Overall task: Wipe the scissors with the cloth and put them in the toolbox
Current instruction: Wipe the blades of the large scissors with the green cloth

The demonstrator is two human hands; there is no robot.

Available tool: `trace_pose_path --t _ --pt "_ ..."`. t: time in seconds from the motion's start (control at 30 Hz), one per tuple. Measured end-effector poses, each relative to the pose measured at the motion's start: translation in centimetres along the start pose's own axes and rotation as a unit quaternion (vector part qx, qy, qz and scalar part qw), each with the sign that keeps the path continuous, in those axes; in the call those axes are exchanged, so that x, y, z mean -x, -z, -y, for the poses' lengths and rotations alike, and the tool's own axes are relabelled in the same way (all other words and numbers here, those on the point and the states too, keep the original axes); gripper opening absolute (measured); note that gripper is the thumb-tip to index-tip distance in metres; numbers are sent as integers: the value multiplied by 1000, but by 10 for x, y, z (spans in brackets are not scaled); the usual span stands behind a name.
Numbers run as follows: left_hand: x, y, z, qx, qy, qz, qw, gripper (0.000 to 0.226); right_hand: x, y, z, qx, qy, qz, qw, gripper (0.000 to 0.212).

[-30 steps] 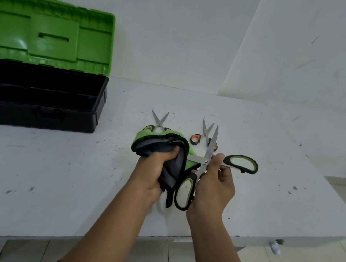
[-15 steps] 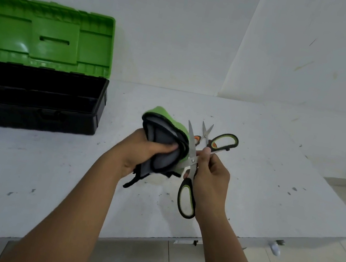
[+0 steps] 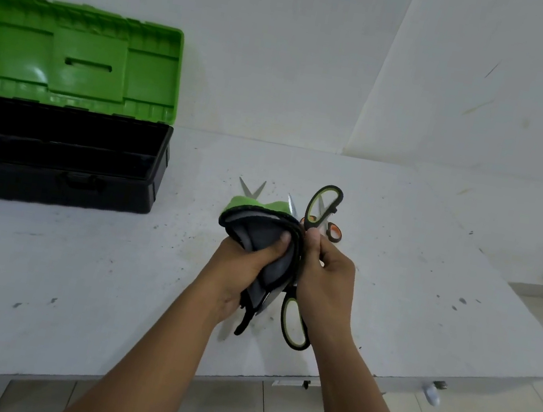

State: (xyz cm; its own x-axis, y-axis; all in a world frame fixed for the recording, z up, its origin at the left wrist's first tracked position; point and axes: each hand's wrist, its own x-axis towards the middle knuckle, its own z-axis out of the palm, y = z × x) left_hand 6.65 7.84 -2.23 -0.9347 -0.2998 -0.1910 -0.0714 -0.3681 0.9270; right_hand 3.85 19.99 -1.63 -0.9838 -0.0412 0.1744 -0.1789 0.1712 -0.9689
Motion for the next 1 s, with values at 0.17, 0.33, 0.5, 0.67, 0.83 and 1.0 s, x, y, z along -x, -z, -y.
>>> trace_pose_path --t 0.17,0.33,0.5,0.67,0.83,1.0 --pt "-1 -6 -6 -27 24 -11 999 58 -1 -4 -1 -24 -36 27 999 37" --pt "-2 -8 -11 -98 0 -50 994 70 1 -2 -2 -16 -32 14 999 40" --pt "6 -14 -13 -201 -104 -27 974 93 2 -7 -5 11 -47 -4 999 43" --pt "2 -11 -13 -163 -95 16 982 40 3 -9 -3 33 -32 -7 999 41" --pt "8 -15 -17 74 -3 60 995 56 9 -10 0 22 -7 -14 1000 45" --pt "5 -6 -21 -180 -109 -30 977 20 10 -3 8 -17 7 -35 999 49"
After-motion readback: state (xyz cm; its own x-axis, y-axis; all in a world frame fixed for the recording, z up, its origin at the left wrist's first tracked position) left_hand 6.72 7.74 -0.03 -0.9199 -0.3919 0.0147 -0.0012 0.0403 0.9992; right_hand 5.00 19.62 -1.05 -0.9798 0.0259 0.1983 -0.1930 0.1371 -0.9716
